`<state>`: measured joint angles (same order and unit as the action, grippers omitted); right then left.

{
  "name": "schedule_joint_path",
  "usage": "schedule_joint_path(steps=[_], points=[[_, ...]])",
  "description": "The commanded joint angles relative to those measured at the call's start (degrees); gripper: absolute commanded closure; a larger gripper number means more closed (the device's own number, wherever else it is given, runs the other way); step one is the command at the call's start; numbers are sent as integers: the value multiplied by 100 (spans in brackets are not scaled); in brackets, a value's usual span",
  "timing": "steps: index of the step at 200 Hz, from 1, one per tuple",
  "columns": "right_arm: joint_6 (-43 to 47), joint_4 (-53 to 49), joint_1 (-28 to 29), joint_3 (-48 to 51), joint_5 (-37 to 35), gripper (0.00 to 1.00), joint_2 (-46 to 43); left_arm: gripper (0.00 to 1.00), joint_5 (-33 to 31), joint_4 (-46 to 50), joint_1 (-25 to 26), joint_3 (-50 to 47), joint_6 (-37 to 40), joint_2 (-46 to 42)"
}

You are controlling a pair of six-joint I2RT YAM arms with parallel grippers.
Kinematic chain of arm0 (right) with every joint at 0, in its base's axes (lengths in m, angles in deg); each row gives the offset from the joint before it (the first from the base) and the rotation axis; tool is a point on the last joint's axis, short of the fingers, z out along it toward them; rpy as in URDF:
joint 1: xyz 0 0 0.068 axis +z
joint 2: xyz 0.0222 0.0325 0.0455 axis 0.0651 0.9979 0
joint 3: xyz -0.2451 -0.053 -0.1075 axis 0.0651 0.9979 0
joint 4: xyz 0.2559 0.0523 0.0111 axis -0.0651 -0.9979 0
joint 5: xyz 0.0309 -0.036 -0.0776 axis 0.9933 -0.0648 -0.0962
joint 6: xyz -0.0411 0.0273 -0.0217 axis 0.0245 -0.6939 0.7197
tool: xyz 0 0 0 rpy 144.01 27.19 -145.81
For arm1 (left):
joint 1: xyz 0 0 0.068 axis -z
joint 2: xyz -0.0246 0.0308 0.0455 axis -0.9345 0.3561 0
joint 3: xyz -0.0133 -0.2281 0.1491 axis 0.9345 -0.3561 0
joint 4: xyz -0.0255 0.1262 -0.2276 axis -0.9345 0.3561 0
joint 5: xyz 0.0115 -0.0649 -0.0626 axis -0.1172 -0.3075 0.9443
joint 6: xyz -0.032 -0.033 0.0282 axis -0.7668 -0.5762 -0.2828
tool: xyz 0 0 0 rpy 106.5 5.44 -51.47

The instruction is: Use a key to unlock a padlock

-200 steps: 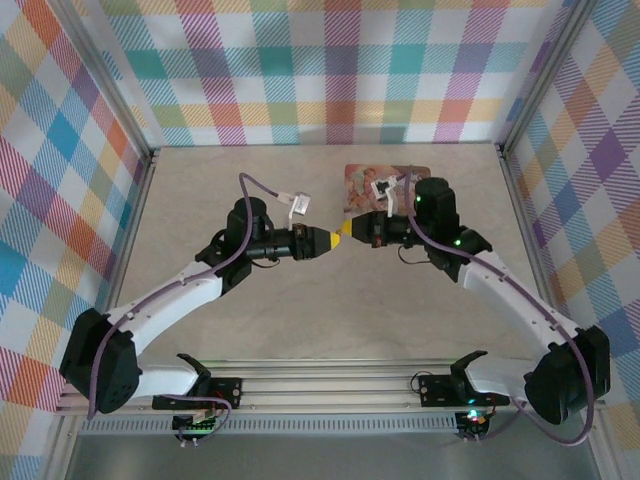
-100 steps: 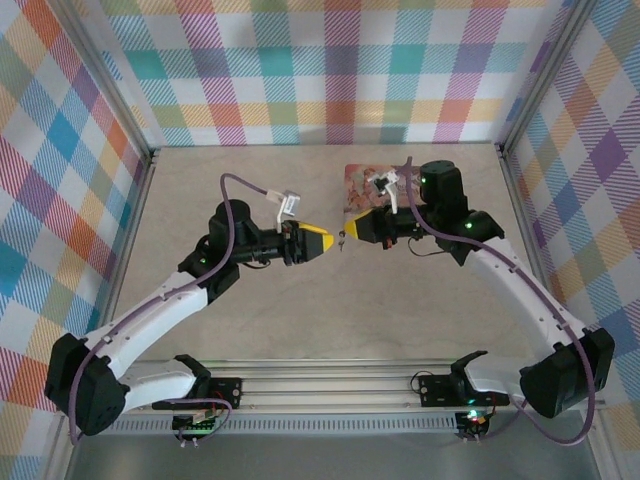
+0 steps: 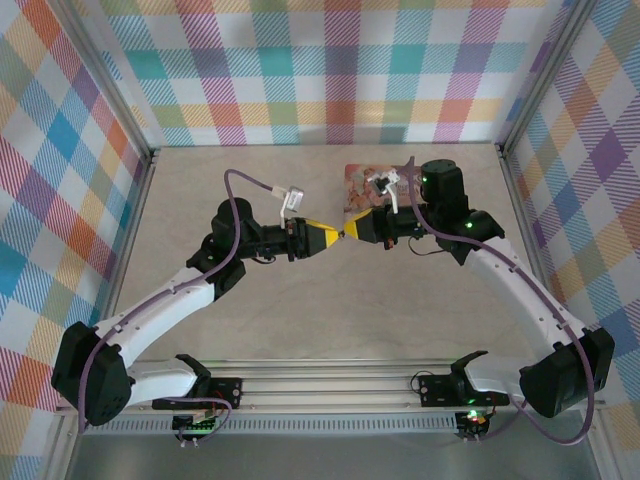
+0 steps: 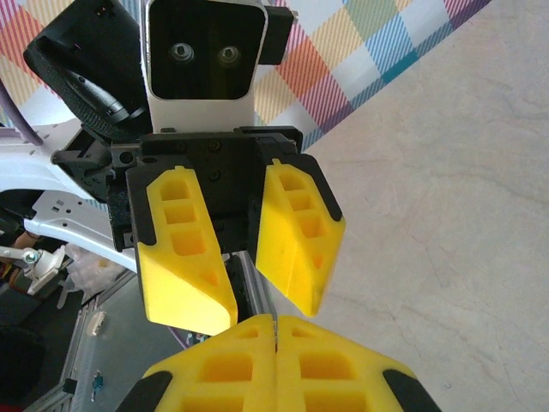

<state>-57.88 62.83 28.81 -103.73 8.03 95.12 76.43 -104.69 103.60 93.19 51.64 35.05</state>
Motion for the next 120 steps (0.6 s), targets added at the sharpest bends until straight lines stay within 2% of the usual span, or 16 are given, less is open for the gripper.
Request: schedule_joint_path(steps=[1,91,120], points=[[-76,275,-45,61,205,100,-111,65,167,-440,26,-102,-113,63],[-223,466,-46,193,223,100,-95,69,223,-585,98,-90,-159,143],[-241,475,-41,211,218,100,-81,75,232,-594,135,-93,-159,203]])
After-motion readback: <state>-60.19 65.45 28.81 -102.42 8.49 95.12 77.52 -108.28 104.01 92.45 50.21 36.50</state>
